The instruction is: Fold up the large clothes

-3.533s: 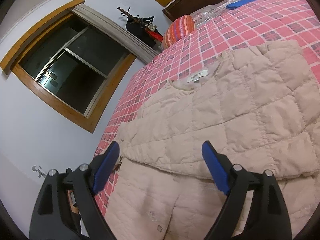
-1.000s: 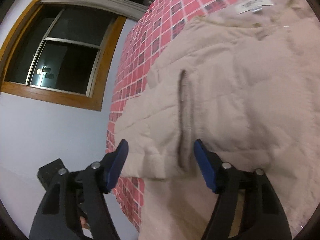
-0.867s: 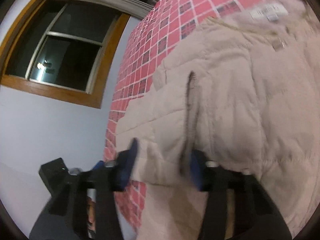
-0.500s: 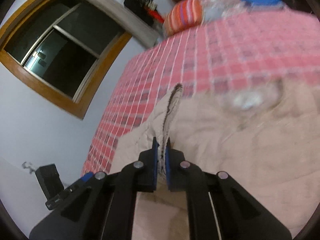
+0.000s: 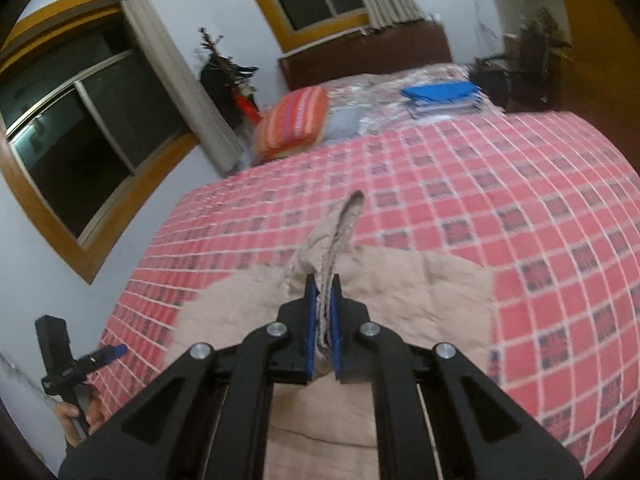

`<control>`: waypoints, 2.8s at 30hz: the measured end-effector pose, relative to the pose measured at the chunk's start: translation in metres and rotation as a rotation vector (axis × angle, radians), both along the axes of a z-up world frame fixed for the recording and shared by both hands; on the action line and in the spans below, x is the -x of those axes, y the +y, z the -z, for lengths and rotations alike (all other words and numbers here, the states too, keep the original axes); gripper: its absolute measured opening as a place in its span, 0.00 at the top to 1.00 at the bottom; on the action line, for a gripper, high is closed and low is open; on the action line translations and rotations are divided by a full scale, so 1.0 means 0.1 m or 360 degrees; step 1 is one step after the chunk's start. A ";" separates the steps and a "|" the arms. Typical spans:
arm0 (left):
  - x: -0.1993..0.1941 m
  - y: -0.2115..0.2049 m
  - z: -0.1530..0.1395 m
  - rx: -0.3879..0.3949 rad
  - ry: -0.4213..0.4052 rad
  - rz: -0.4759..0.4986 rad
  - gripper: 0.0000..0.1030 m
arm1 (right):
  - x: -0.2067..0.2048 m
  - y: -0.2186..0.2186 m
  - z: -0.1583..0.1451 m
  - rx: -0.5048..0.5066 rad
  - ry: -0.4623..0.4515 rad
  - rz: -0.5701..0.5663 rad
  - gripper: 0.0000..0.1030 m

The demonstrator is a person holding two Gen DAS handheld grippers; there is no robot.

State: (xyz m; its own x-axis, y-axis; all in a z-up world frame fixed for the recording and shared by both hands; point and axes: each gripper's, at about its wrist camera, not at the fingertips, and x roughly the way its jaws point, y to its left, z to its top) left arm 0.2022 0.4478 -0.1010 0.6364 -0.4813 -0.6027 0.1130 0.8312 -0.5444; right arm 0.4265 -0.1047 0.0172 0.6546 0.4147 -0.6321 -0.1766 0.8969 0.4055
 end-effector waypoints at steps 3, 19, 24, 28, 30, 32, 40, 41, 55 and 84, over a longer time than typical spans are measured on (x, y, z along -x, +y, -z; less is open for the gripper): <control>-0.09 -0.16 0.03 -0.0007 0.0005 0.0054 0.27 | 0.02 -0.20 0.31 -0.0047 0.0096 0.0038 0.95; -0.59 -0.42 0.73 -0.0082 0.0254 0.0133 0.27 | -0.01 -0.52 1.60 -0.0185 0.0426 0.0077 0.86; -0.40 -0.40 0.47 0.0049 0.0153 0.0209 0.27 | 0.21 -0.69 1.24 -0.0398 0.0286 0.0053 0.82; -0.38 -0.53 0.59 -0.0036 0.0212 0.0288 0.26 | 0.27 -0.44 1.34 -0.0288 0.0341 -0.0087 0.82; -0.45 -0.54 0.71 -0.0051 0.0262 0.0269 0.26 | 0.22 -0.38 1.52 -0.0222 0.0394 -0.0090 0.84; -0.49 -0.56 0.80 -0.0052 0.0286 0.0266 0.27 | 0.18 -0.34 1.67 -0.0202 0.0442 -0.0093 0.85; 0.09 -0.38 0.43 -0.0084 0.0226 0.0316 0.24 | 0.69 -0.53 1.14 -0.0195 0.0373 -0.0230 0.70; 0.22 -0.32 0.43 -0.0100 0.0249 0.0311 0.21 | 0.81 -0.59 1.11 -0.0179 0.0394 -0.0253 0.67; 2.04 0.29 0.97 0.0131 0.0719 0.0306 0.14 | 2.44 -1.34 1.54 -0.0341 0.0890 -0.0307 0.32; 2.42 -0.20 1.24 0.0108 0.0843 0.0427 0.63 | 2.87 -1.06 1.91 -0.0634 0.0975 -0.0388 0.39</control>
State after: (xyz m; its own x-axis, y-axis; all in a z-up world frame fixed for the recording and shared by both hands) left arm -0.0396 0.4283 -0.2252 0.1085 -0.6321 -0.7672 0.0126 0.7726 -0.6348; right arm 0.1399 -0.2104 -0.1737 0.0969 0.7747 -0.6249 0.0100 0.6270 0.7789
